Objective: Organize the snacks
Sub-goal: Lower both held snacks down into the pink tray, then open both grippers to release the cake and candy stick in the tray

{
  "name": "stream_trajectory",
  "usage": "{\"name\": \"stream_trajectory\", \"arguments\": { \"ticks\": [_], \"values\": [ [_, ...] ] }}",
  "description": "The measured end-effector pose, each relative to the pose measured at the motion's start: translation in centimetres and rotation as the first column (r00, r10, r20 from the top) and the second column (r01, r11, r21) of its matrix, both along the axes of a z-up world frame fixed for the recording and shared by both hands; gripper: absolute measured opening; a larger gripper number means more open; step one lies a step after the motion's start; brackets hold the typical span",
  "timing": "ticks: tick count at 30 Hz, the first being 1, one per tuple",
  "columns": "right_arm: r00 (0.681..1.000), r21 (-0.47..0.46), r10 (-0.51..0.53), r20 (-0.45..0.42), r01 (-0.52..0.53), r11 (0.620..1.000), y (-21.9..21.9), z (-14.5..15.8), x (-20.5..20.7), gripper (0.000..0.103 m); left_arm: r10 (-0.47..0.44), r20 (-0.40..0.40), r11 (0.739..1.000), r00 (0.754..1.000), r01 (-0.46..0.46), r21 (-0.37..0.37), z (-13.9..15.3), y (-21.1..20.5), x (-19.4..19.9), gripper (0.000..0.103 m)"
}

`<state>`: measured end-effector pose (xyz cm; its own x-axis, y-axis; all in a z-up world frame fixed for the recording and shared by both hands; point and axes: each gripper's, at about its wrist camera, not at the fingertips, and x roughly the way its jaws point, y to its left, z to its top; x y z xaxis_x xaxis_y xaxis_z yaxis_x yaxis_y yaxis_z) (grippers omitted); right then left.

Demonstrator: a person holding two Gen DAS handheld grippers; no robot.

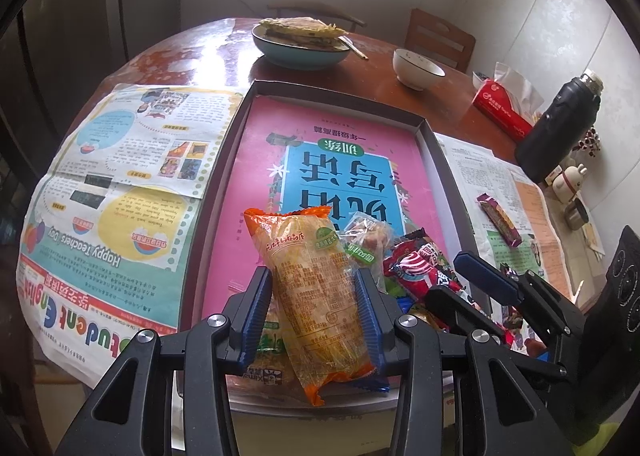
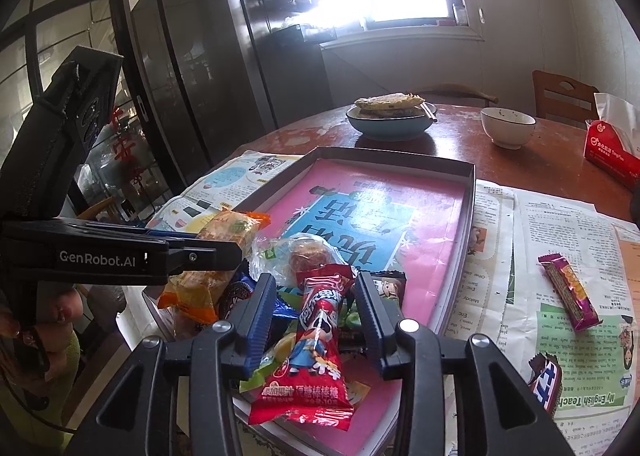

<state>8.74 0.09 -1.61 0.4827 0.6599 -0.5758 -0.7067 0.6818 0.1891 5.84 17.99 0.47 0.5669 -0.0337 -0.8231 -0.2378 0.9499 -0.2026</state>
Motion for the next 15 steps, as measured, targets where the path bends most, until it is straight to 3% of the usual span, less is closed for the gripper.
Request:
{"name": "stream_trajectory", "arguments": {
  "ticks": [15],
  "values": [
    [1.0,-0.006,-0.011,0.012,0.011,1.0,-0.19,0.27,-0.22,0.048,-0.006,-0.002,1.0,1.0,0.006,0.017,0.24,-0.36,-0.13,0.046]
  ]
}}
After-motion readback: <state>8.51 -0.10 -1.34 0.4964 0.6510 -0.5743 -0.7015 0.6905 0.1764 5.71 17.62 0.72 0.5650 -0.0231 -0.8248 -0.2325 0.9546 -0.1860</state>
